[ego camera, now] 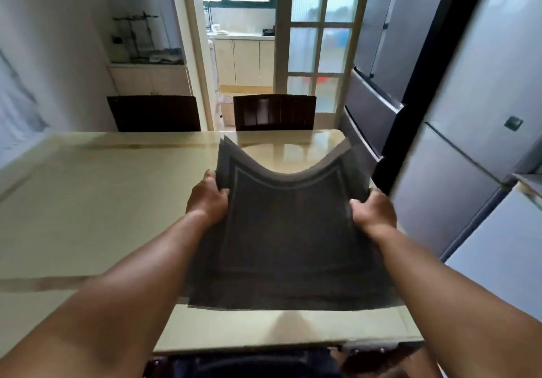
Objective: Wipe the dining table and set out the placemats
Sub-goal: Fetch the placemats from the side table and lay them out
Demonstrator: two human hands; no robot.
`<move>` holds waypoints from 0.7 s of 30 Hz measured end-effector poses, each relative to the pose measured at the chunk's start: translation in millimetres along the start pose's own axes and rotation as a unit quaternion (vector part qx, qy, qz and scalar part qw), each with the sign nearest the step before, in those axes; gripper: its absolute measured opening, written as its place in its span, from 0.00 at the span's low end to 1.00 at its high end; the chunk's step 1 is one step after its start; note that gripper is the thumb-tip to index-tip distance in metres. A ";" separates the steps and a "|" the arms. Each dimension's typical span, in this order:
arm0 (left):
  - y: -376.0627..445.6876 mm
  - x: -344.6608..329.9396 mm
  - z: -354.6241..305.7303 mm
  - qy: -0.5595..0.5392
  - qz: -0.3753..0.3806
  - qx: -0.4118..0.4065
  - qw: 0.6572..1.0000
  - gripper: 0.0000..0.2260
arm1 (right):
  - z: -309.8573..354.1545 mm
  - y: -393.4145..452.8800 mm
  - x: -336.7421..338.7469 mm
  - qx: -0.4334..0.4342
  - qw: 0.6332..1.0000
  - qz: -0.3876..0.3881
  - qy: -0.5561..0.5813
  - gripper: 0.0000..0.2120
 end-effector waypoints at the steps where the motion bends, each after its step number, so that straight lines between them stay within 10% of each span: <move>1: 7.9 -7.3 6.6 0.003 0.011 0.002 1.000 0.13 | -8.8 4.0 -5.6 -0.017 1.000 -0.002 -0.009 0.18; 21: 76.9 -113.4 108.2 0.087 0.057 0.149 0.983 0.19 | -109.2 77.9 -96.6 -0.140 0.981 0.059 -0.124 0.18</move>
Point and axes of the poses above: each hand's wrist, its own y-axis towards the middle knuckle, its own x-axis out of the back of the hand, z = x × y, the point moved 5 cm from there along y, towards the middle knuckle, and after that the axes turned 11 degrees about y, right-handed, at the moved point
